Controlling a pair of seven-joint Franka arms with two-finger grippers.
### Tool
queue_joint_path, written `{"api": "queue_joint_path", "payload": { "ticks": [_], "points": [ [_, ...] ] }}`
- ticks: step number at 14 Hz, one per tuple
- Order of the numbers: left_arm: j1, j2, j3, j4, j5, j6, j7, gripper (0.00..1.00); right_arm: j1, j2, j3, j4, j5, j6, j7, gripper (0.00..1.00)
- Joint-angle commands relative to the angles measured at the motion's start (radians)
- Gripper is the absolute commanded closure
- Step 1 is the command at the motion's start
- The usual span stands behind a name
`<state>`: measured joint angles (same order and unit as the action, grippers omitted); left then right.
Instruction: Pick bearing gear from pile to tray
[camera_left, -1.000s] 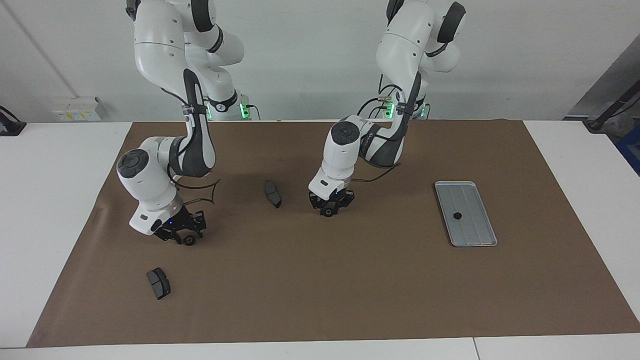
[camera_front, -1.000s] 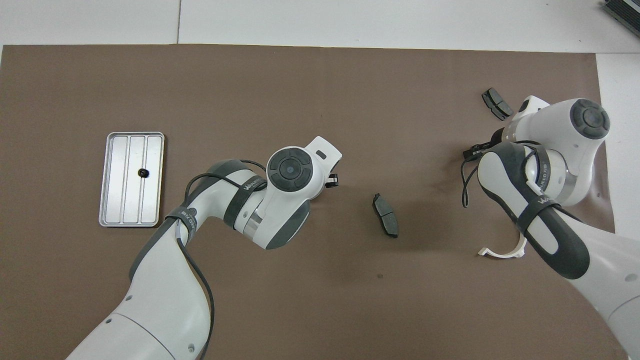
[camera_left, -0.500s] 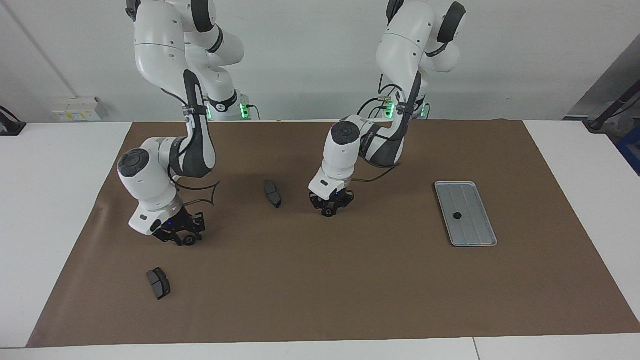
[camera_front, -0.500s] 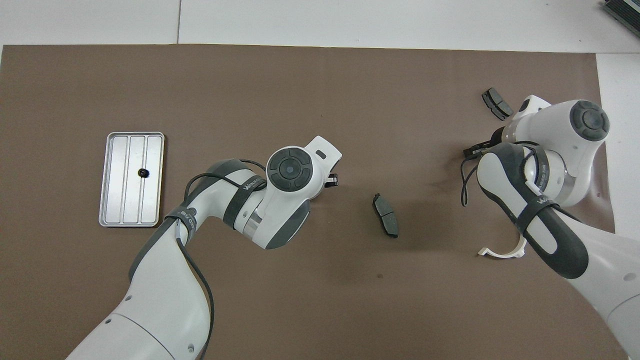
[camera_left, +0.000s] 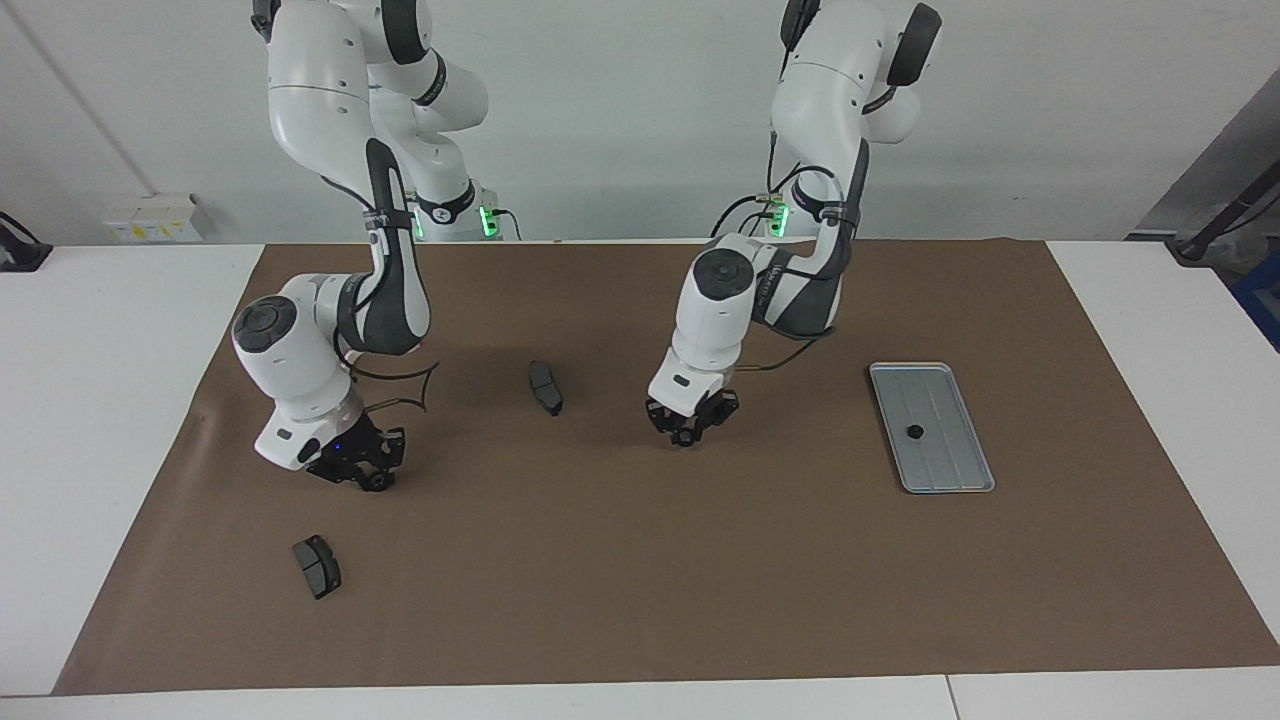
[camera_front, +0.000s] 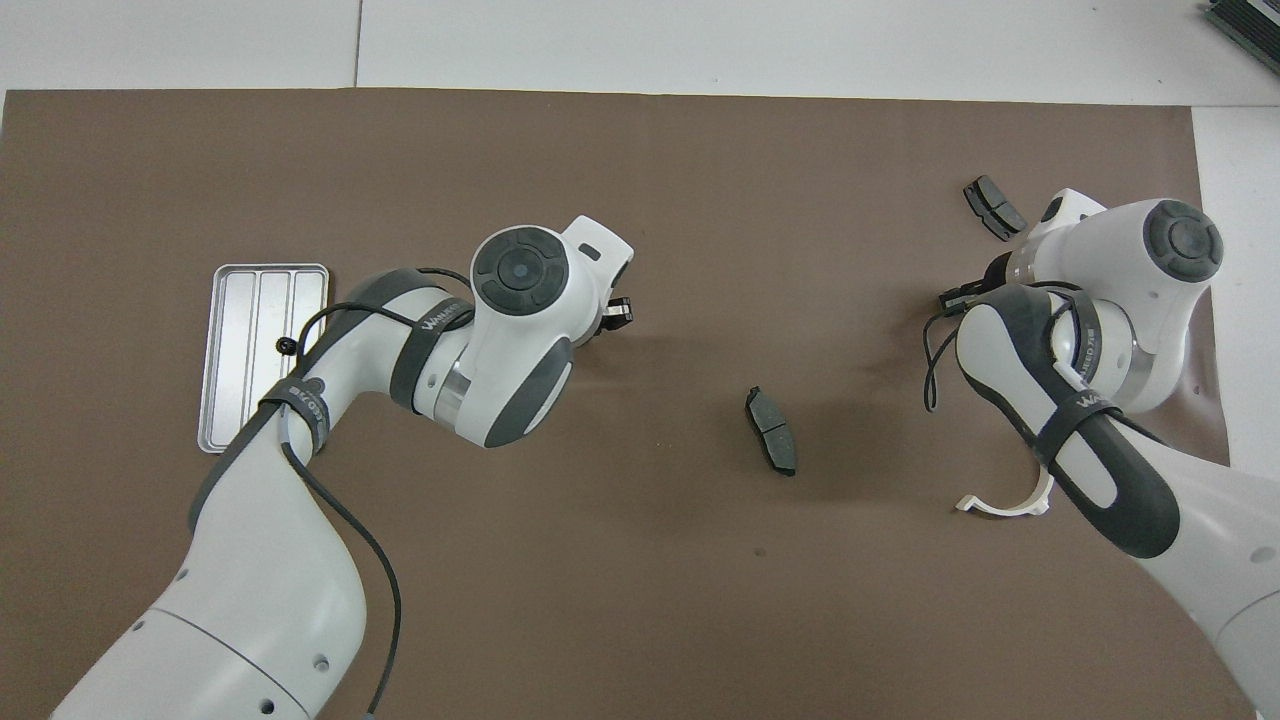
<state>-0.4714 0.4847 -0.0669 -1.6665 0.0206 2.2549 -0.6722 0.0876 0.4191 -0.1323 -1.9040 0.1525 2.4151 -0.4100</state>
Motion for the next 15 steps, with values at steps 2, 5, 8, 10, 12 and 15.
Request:
{"api": "queue_joint_path", "payload": {
  "ticks": [2, 5, 8, 10, 12, 15],
  "points": [
    [0.167, -0.05, -0.01, -0.004, 0.01, -0.07, 0.133, 0.92, 0.011, -0.035, 0.019, 0.057, 0.029, -0.124, 0.136, 1.0],
    [0.293, -0.118, -0.013, -0.086, 0.001, -0.08, 0.296, 0.92, 0.012, -0.069, 0.077, 0.135, 0.019, -0.249, 0.325, 1.0],
    [0.403, -0.188, -0.01, -0.208, 0.001, -0.081, 0.547, 0.92, 0.02, -0.082, 0.169, 0.174, 0.009, -0.278, 0.55, 1.0],
    [0.476, -0.234, -0.008, -0.292, 0.001, -0.081, 0.702, 0.92, 0.034, -0.08, 0.247, 0.184, -0.019, -0.262, 0.766, 1.0],
    [0.542, -0.258, -0.008, -0.344, 0.001, -0.078, 0.83, 0.92, 0.035, -0.077, 0.348, 0.186, -0.083, -0.226, 0.975, 1.0],
    [0.602, -0.284, -0.008, -0.407, 0.001, -0.066, 0.945, 0.92, 0.056, -0.059, 0.479, 0.18, -0.148, -0.159, 1.267, 1.0]
  ]
}}
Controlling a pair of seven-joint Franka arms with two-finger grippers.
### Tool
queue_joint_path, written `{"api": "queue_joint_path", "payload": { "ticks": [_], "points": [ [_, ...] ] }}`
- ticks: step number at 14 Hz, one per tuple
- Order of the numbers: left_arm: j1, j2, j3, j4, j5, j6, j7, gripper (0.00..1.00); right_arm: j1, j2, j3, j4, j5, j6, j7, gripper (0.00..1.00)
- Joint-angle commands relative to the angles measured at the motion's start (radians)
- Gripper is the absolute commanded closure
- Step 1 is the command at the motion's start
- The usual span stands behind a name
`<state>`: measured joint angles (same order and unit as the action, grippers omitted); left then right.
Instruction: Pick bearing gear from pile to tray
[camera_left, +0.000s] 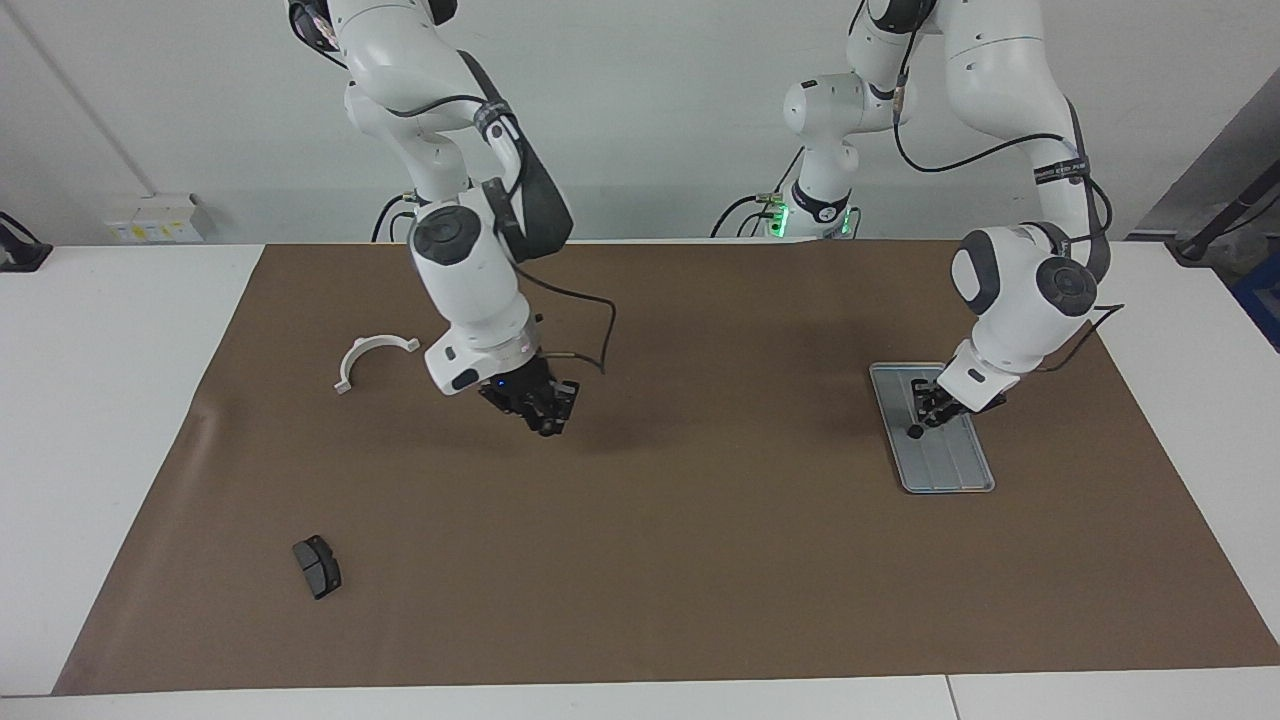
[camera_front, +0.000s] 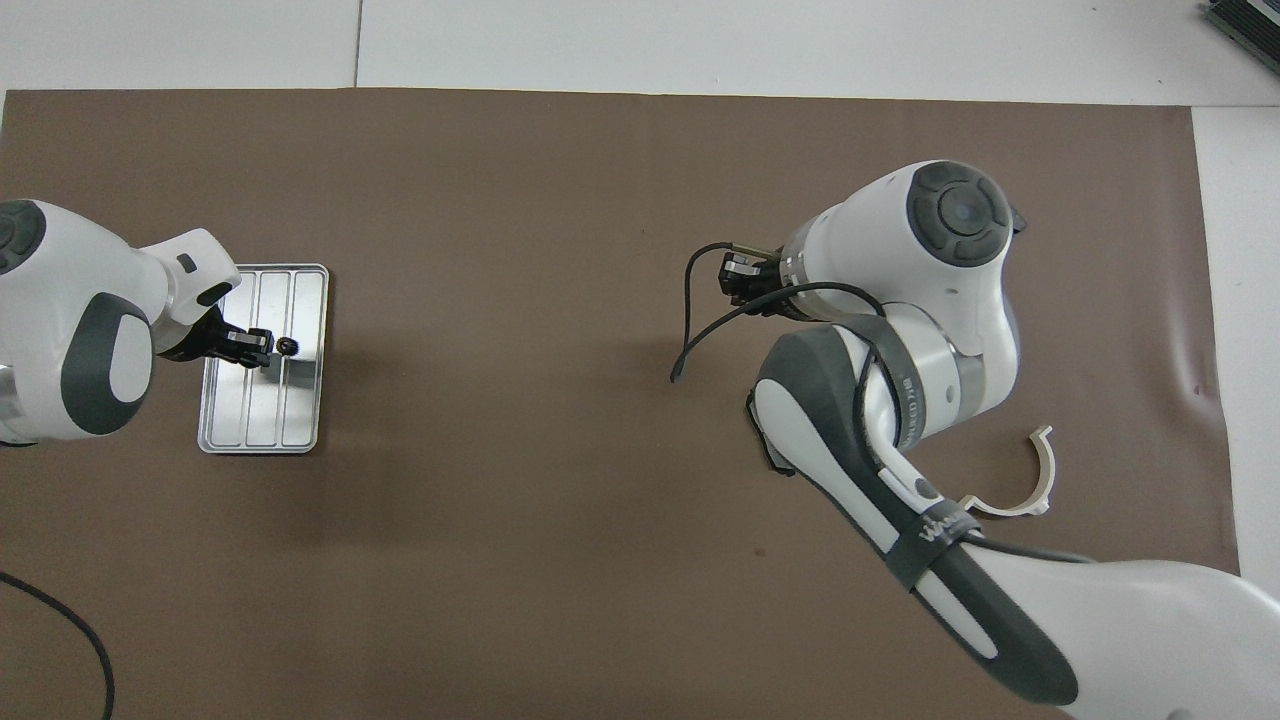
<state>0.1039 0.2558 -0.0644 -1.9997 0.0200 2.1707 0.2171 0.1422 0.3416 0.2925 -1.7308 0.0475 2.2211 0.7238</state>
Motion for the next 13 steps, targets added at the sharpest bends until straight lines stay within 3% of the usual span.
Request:
{"api": "queue_joint_path", "payload": {
  "ticks": [1, 3, 5, 8, 11, 13],
  "points": [
    [0.031, -0.059, -0.011, -0.094, 0.001, 0.024, 0.068, 0.91, 0.011, 0.028, 0.066, 0.005, -0.079, 0.045, 0.184, 1.0],
    [0.03, -0.07, -0.011, -0.129, 0.001, 0.064, 0.068, 0.8, 0.016, 0.06, 0.112, 0.005, -0.133, 0.08, 0.273, 1.0],
    [0.03, -0.072, -0.011, -0.145, 0.001, 0.093, 0.064, 0.53, 0.034, 0.106, 0.148, 0.005, -0.275, 0.107, 0.406, 1.0],
    [0.022, -0.066, -0.012, -0.116, 0.001, 0.098, 0.059, 0.26, 0.039, 0.157, 0.185, -0.006, -0.397, 0.107, 0.519, 0.93],
    [-0.007, -0.053, -0.018, -0.03, -0.012, 0.06, -0.028, 0.25, 0.053, 0.165, 0.185, -0.016, -0.402, 0.109, 0.54, 0.78],
    [-0.073, -0.05, -0.017, 0.008, -0.029, 0.032, -0.154, 0.25, 0.053, 0.171, 0.185, -0.048, -0.403, 0.138, 0.542, 0.57]
  ]
}}
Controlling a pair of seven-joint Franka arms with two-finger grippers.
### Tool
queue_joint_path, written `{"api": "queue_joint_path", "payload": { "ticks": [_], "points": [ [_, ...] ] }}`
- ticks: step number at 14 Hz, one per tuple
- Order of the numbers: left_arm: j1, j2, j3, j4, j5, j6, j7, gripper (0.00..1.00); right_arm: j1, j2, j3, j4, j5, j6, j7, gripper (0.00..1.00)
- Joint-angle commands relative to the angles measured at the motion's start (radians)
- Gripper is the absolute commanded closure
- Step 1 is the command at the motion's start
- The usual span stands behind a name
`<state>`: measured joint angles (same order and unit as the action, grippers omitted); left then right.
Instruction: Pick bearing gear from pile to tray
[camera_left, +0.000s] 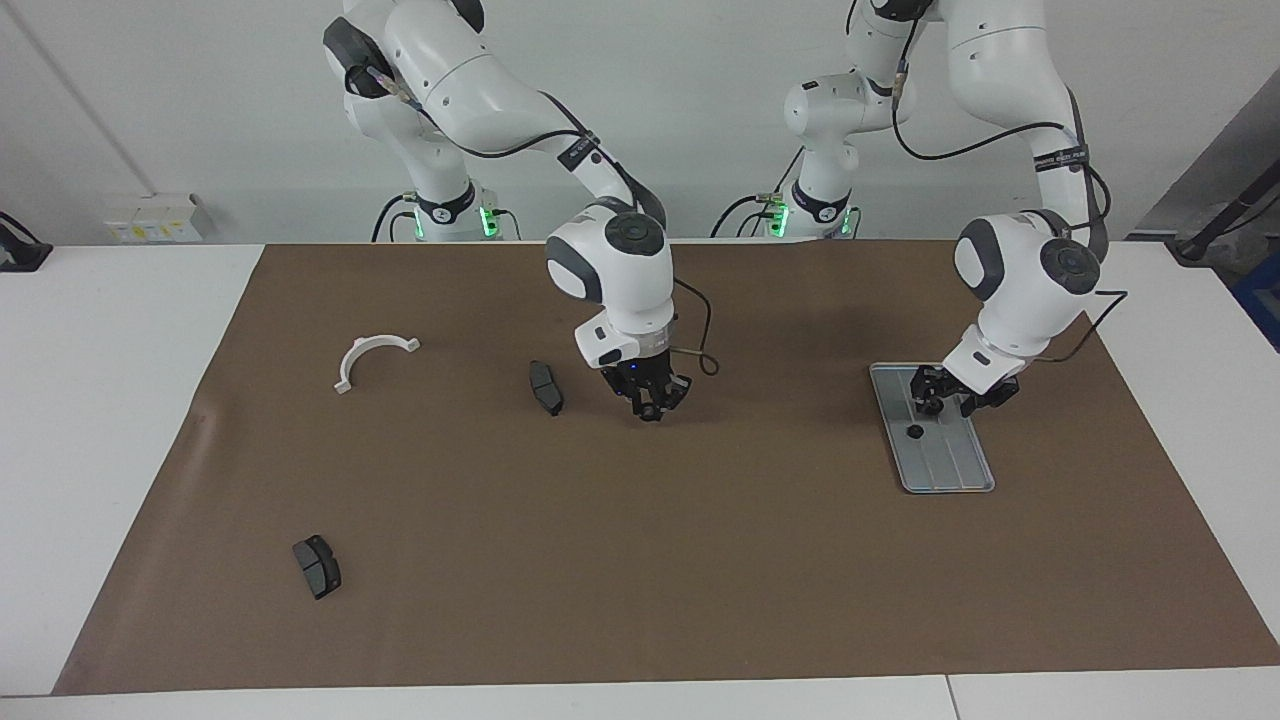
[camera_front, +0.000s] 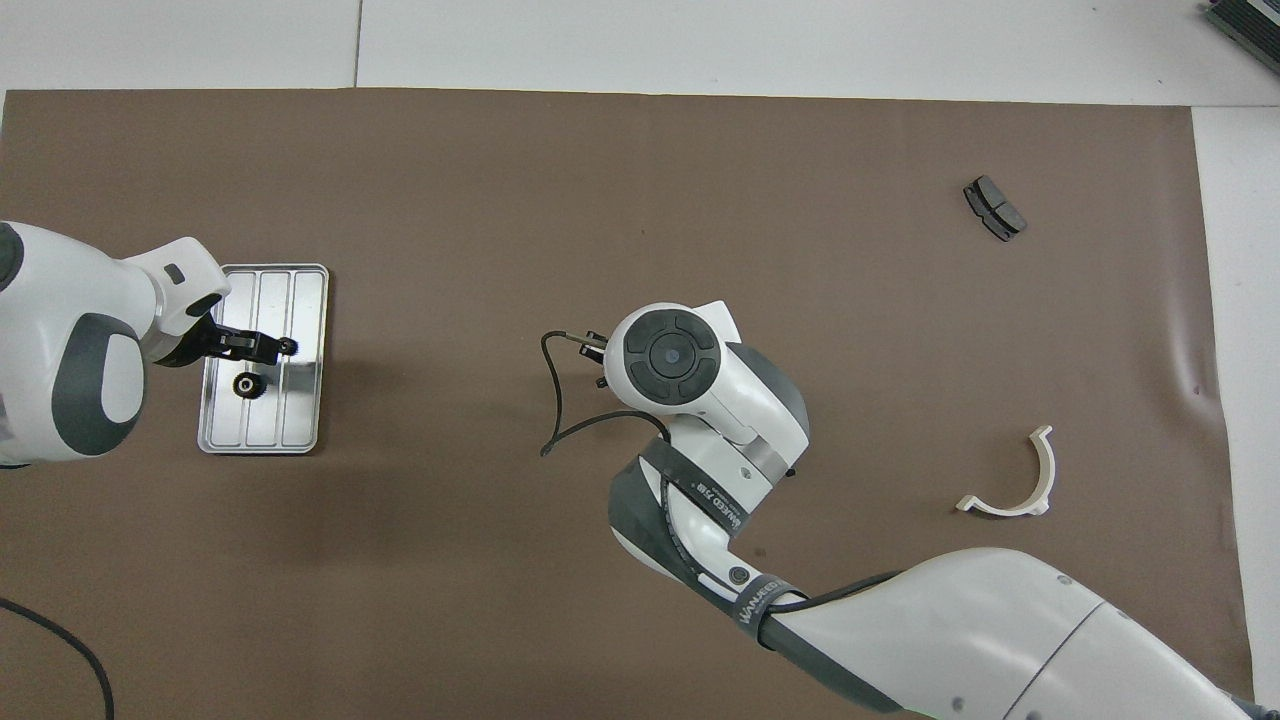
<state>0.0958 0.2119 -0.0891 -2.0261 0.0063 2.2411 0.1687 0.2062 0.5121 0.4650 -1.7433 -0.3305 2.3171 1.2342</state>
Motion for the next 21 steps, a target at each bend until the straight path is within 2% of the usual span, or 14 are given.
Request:
{"api": "queue_joint_path", "payload": {
  "ticks": [1, 2, 4, 7, 9, 12, 17, 21],
  "points": [
    [-0.099, -0.006, 0.008, 0.043, -0.014, -0.04, -0.177, 0.25, -0.011, -0.001, 0.012, -0.047, -0.027, 0.05, 0.031, 0.5],
    [-0.135, 0.0, 0.008, 0.05, -0.015, -0.038, -0.254, 0.25, -0.011, -0.001, 0.012, -0.048, -0.032, 0.048, 0.031, 0.41],
    [-0.206, 0.003, 0.006, 0.055, -0.015, -0.025, -0.387, 0.25, -0.011, -0.003, 0.012, -0.042, -0.033, 0.038, 0.03, 0.0],
    [-0.318, 0.014, 0.006, 0.07, -0.025, 0.02, -0.59, 0.25, -0.037, -0.075, 0.0, -0.039, -0.036, 0.01, -0.013, 0.0],
    [-0.413, 0.029, 0.008, 0.087, -0.034, 0.051, -0.71, 0.25, -0.05, -0.134, -0.049, -0.036, -0.035, -0.03, -0.112, 0.0],
    [-0.523, 0.14, 0.011, 0.217, -0.028, 0.048, -0.851, 0.26, -0.051, -0.205, -0.149, -0.035, -0.015, -0.073, -0.301, 0.0],
    [-0.637, 0.26, 0.014, 0.34, -0.025, 0.052, -0.884, 0.27, -0.073, -0.276, -0.279, -0.012, 0.148, -0.133, -0.617, 0.0],
    [-0.66, 0.271, 0.012, 0.336, -0.002, 0.112, -0.882, 0.3, -0.077, -0.352, -0.387, -0.012, 0.237, -0.197, -0.795, 0.0]
  ]
}}
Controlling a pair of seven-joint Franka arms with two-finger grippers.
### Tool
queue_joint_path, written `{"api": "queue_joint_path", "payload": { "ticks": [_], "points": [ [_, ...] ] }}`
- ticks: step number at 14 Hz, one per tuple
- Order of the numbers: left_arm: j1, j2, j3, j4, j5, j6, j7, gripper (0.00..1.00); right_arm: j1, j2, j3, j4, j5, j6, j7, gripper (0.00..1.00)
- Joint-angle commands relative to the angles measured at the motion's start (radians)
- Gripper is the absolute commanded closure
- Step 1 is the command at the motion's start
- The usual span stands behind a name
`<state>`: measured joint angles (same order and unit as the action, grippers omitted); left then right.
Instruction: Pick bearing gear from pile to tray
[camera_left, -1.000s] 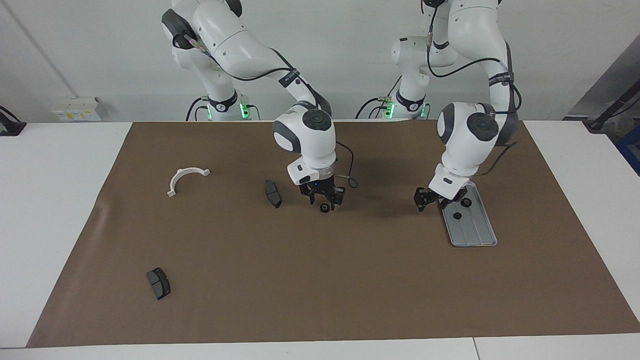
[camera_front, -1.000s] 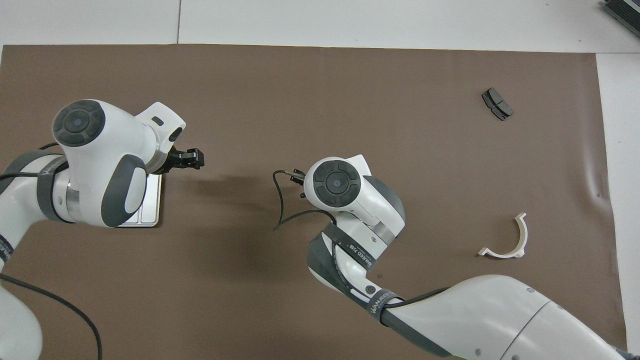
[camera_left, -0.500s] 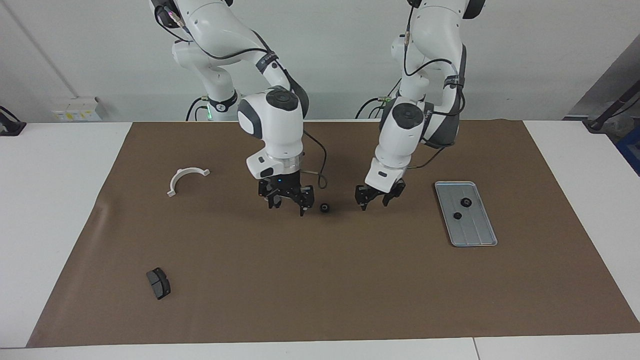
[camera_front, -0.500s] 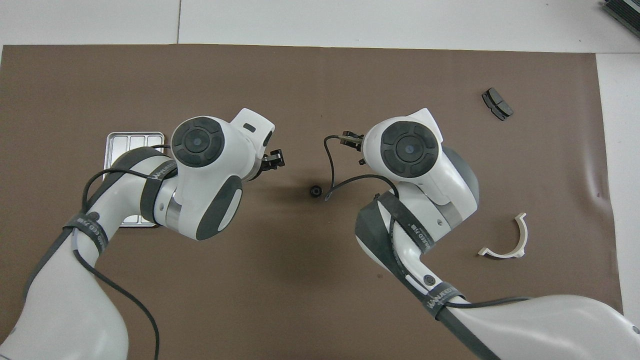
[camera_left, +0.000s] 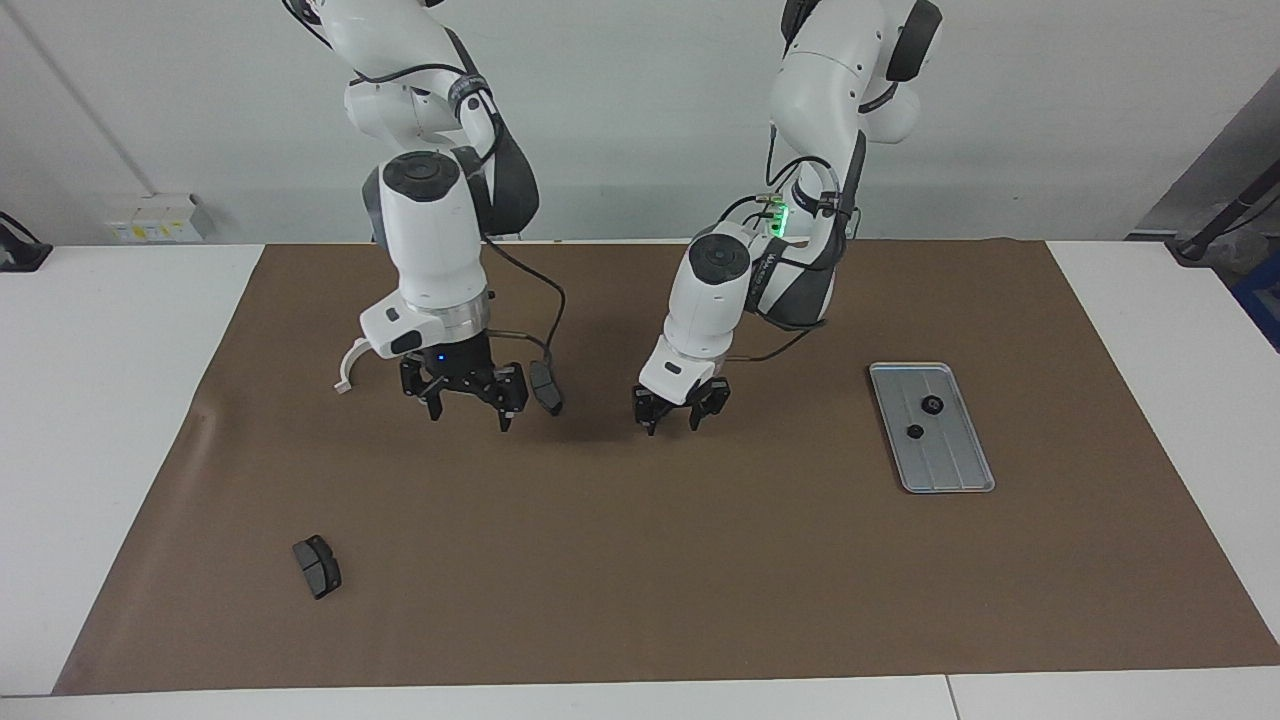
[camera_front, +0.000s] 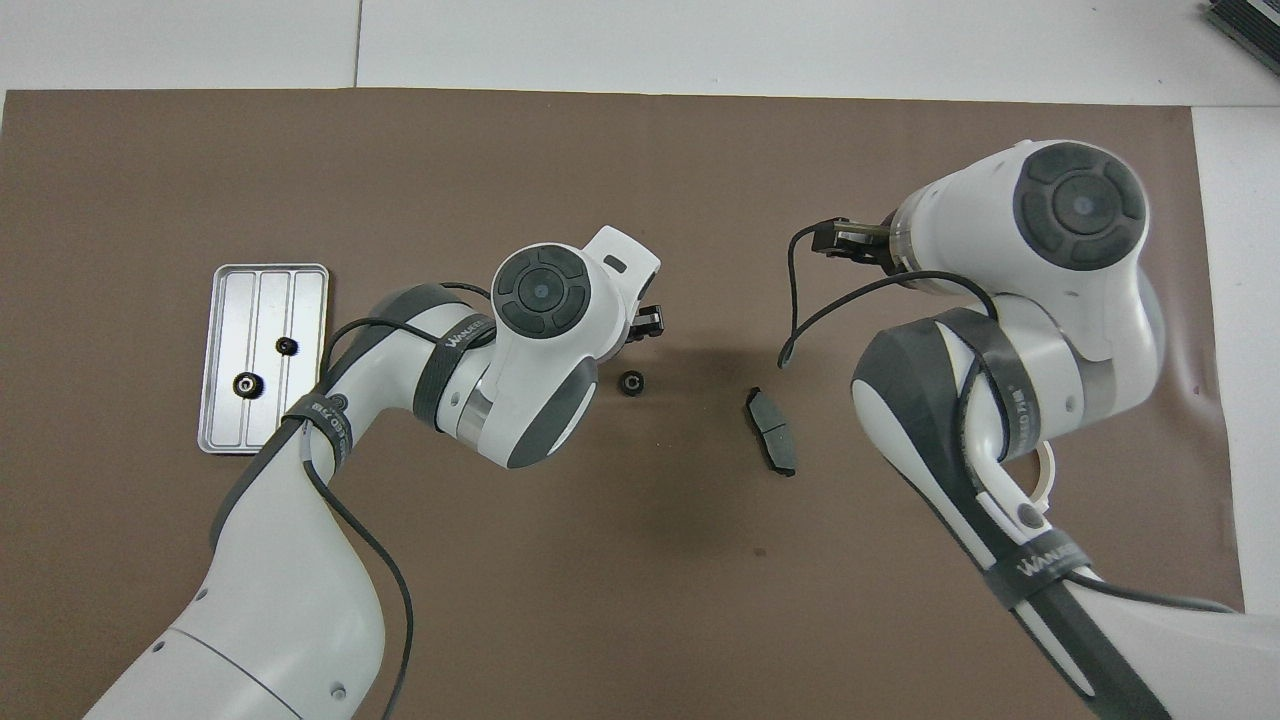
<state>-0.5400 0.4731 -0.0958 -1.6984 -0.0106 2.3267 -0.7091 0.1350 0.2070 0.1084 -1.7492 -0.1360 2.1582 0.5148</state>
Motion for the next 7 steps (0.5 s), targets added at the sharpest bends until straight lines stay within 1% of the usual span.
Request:
{"api": "queue_joint_path", "payload": {
  "ticks": [1, 3, 6, 7],
  "points": [
    [-0.028, 0.01, 0.019, 0.003, 0.015, 0.028, -0.004, 0.31, -0.006, -0.067, -0.051, -0.006, 0.044, -0.059, -0.108, 0.0],
    [-0.029, 0.012, 0.019, -0.006, 0.017, 0.031, -0.004, 0.32, -0.006, -0.113, -0.1, -0.006, 0.053, -0.119, -0.195, 0.0],
    [-0.052, 0.009, 0.019, -0.055, 0.017, 0.062, -0.004, 0.35, -0.006, -0.178, -0.192, 0.0, 0.11, -0.219, -0.335, 0.0],
    [-0.058, 0.009, 0.019, -0.058, 0.017, 0.065, -0.004, 0.35, -0.006, -0.187, -0.223, 0.026, 0.121, -0.269, -0.385, 0.0]
  ]
}}
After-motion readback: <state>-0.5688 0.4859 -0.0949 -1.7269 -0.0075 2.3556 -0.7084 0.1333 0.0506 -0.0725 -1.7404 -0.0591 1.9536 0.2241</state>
